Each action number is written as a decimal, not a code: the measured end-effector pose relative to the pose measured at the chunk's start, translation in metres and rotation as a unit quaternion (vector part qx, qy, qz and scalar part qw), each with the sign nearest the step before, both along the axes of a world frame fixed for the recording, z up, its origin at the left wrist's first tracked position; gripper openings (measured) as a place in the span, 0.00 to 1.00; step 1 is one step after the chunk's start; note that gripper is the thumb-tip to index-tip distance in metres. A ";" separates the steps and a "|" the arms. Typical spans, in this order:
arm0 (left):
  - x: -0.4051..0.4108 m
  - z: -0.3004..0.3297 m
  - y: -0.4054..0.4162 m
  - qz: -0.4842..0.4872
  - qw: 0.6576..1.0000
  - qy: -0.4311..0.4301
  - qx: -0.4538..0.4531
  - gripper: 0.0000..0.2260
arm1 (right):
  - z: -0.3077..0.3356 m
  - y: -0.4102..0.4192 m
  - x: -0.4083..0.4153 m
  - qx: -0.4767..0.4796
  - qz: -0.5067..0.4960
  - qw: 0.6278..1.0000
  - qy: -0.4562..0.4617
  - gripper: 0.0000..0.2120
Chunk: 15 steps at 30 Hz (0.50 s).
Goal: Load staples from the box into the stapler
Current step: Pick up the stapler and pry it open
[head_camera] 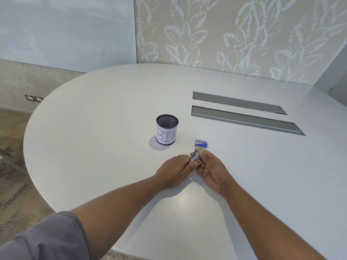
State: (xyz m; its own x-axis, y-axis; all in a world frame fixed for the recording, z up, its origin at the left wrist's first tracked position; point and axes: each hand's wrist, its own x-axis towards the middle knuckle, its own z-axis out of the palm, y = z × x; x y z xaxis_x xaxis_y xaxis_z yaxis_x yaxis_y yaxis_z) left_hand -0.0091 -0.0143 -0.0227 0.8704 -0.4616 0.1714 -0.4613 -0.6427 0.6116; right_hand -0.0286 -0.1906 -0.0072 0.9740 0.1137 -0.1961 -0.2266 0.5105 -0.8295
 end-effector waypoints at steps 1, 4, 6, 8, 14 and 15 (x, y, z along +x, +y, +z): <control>0.000 -0.001 -0.001 0.002 1.000 -0.002 0.002 0.24 | 0.000 0.001 0.000 0.000 -0.007 1.000 0.000 0.20; 0.001 -0.003 0.000 0.001 1.000 -0.007 0.009 0.23 | 0.000 0.003 -0.001 -0.002 -0.028 1.000 0.005 0.18; 0.000 -0.003 0.000 -0.001 1.000 -0.007 0.013 0.21 | -0.001 0.003 -0.002 -0.004 -0.037 0.999 0.006 0.15; -0.001 -0.003 0.001 0.002 1.000 -0.007 0.013 0.19 | -0.002 0.003 -0.002 -0.002 -0.044 0.999 0.006 0.14; -0.003 -0.001 0.001 0.001 1.000 -0.005 0.003 0.19 | -0.003 0.005 -0.003 -0.001 -0.065 0.998 0.005 0.17; -0.004 -0.001 0.001 0.000 1.000 -0.004 0.004 0.19 | -0.003 0.006 -0.003 -0.003 -0.068 0.998 0.004 0.17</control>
